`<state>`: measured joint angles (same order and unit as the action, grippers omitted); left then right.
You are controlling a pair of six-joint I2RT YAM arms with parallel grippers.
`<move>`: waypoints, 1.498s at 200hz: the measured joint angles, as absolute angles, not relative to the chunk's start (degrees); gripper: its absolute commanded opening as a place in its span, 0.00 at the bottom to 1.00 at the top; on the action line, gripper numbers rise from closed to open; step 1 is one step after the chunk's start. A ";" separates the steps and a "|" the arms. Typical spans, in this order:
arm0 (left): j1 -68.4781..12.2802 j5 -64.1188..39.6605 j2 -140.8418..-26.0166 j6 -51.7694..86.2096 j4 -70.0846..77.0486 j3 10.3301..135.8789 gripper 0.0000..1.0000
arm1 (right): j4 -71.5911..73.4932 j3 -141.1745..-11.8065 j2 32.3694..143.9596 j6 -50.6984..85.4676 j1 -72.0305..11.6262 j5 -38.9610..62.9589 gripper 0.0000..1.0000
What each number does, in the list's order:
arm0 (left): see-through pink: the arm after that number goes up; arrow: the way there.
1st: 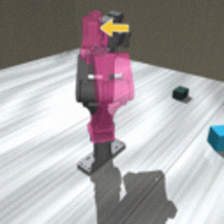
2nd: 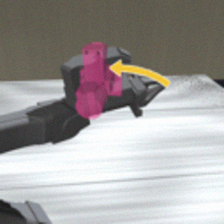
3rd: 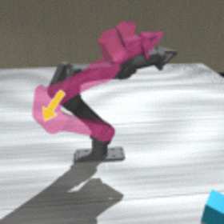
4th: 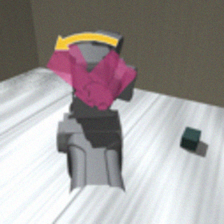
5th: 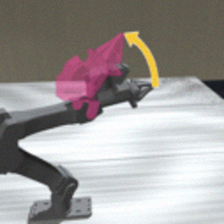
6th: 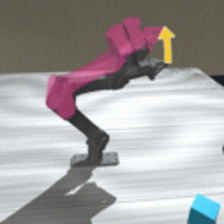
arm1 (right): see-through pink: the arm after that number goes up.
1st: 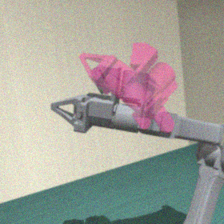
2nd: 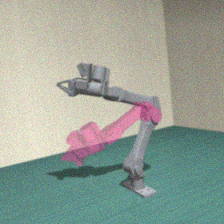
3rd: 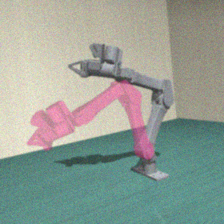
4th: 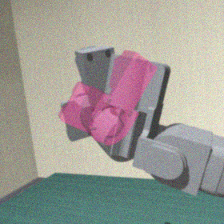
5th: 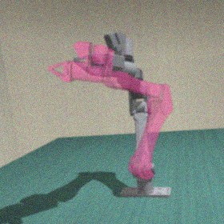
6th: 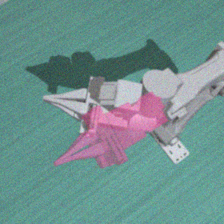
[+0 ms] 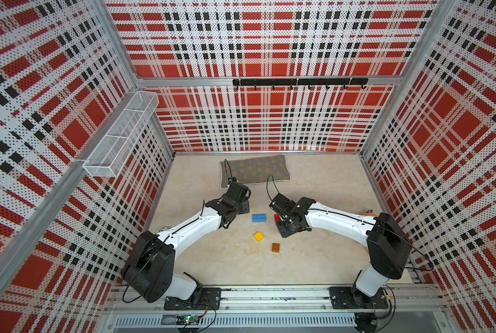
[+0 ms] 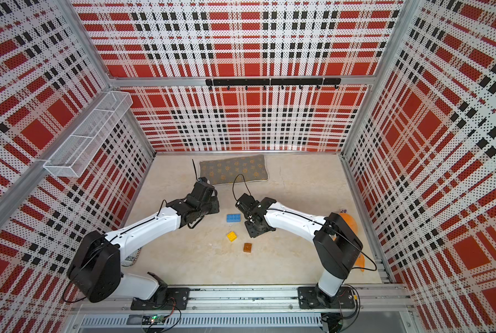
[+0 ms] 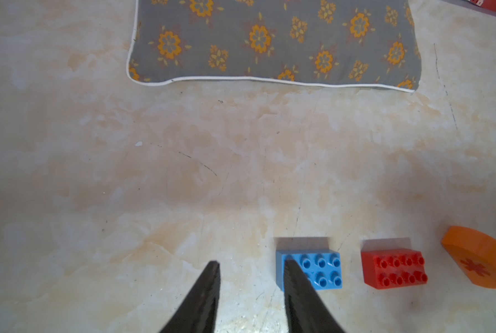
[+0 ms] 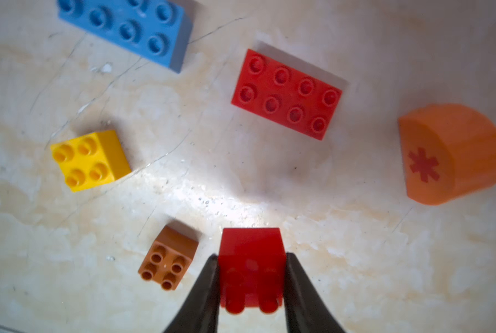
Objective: Assemble an ice cream with lego
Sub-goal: Pick up the lego brick from the center of the board, then assemble the lego brick with the lego brick.
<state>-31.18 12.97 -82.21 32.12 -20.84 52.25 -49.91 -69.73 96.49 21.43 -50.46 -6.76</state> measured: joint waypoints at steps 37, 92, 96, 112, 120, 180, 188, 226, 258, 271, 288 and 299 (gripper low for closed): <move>-29.58 11.22 -80.84 32.82 -19.94 50.81 0.41 | -50.74 -70.72 95.66 7.46 -51.40 -5.52 0.12; -27.68 10.17 -79.22 32.82 -18.48 49.95 0.41 | -51.88 -71.66 94.78 -8.01 -52.77 -1.67 0.10; -27.55 10.02 -79.07 32.82 -18.35 49.71 0.41 | -51.99 -71.77 94.78 -8.69 -52.88 -1.41 0.10; -26.96 9.41 -78.37 32.82 -17.87 48.86 0.41 | -52.40 -72.23 94.80 -10.98 -53.36 -0.97 0.10; -26.65 9.19 -78.06 32.84 -17.63 48.45 0.41 | -52.49 -72.42 94.85 -11.84 -53.63 -0.84 0.10; -24.36 7.18 -76.90 32.84 -15.73 47.33 0.41 | -52.88 -72.71 98.89 -15.79 -57.23 -1.15 0.07; -23.94 6.81 -76.69 32.91 -15.40 46.92 0.41 | -52.93 -72.73 99.44 -16.08 -57.69 -1.28 0.06; -22.24 5.65 -76.34 33.04 -14.61 45.84 0.41 | -52.93 -72.93 101.38 -17.10 -59.09 -1.52 0.06; -21.69 5.08 -76.18 33.06 -14.31 45.43 0.41 | -52.86 -72.93 101.58 -17.30 -59.51 -1.72 0.06; -21.65 4.93 -76.09 33.08 -14.17 45.28 0.41 | -52.82 -72.93 101.58 -17.32 -59.61 -1.78 0.06; -21.56 4.84 -76.09 33.08 -14.11 45.25 0.41 | -52.51 -72.93 101.58 -17.34 -59.64 -1.80 0.06; -21.54 4.84 -76.09 33.08 -14.06 45.25 0.41 | -52.29 -72.93 101.58 -17.37 -59.64 -1.80 0.06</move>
